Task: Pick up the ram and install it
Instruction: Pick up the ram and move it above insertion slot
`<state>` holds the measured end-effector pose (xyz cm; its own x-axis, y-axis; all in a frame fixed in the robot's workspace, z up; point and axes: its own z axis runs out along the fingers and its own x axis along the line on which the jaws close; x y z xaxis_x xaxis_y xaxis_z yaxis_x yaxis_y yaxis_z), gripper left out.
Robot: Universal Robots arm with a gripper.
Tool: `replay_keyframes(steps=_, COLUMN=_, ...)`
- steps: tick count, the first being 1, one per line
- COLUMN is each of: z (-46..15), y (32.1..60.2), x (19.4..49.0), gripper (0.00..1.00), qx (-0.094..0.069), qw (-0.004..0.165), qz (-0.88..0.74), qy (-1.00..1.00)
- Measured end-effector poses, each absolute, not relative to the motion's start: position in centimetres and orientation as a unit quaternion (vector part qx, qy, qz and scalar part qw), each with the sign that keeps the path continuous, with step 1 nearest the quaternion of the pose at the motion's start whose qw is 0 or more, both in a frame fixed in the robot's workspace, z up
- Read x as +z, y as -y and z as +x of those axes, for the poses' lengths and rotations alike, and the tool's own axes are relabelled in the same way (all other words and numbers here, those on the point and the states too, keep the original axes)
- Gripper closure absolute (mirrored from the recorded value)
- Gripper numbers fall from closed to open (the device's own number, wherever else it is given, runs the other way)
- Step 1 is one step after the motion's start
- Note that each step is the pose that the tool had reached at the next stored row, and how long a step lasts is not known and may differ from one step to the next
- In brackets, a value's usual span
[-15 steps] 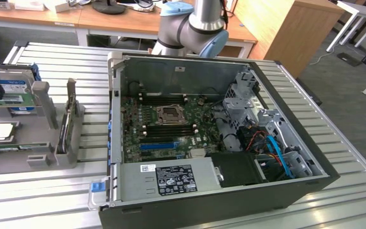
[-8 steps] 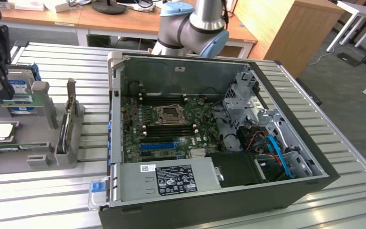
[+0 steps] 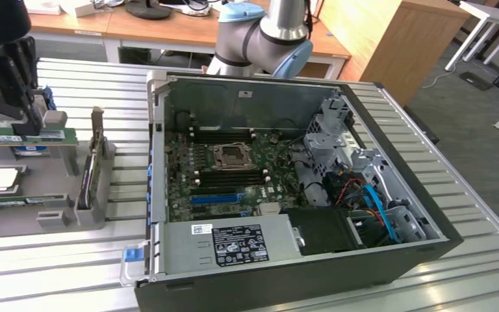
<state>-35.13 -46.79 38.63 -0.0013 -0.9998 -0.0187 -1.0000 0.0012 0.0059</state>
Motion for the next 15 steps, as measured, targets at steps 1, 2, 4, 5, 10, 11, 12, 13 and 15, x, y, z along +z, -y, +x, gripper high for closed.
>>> replay_keyframes(steps=1, z=-34.9, y=46.8, x=38.6, gripper=0.88, qx=0.009, qw=0.004, qz=-0.707, qy=-0.708)
replay_keyframes(steps=2, z=-34.6, y=46.8, x=38.6, gripper=0.88, qx=0.009, qw=0.004, qz=-0.707, qy=-0.707)
replay_keyframes(steps=4, z=-34.0, y=46.8, x=38.6, gripper=0.88, qx=0.009, qw=0.004, qz=-0.707, qy=-0.707)
replay_keyframes(steps=5, z=-33.7, y=46.8, x=38.6, gripper=0.88, qx=0.009, qw=0.004, qz=-0.707, qy=-0.708)
replay_keyframes(steps=10, z=-32.0, y=46.8, x=38.6, gripper=0.88, qx=0.009, qw=0.004, qz=-0.707, qy=-0.707)
replay_keyframes(steps=11, z=-31.6, y=46.8, x=38.6, gripper=0.88, qx=0.009, qw=0.004, qz=-0.707, qy=-0.707)
replay_keyframes(steps=12, z=-31.2, y=46.8, x=38.6, gripper=0.88, qx=0.009, qw=0.005, qz=-0.707, qy=-0.707)
replay_keyframes(steps=13, z=-30.8, y=46.8, x=38.6, gripper=0.88, qx=0.009, qw=0.005, qz=-0.707, qy=-0.707)
replay_keyframes(steps=15, z=-30.2, y=46.8, x=38.6, gripper=0.88, qx=0.009, qw=0.004, qz=-0.707, qy=-0.707)
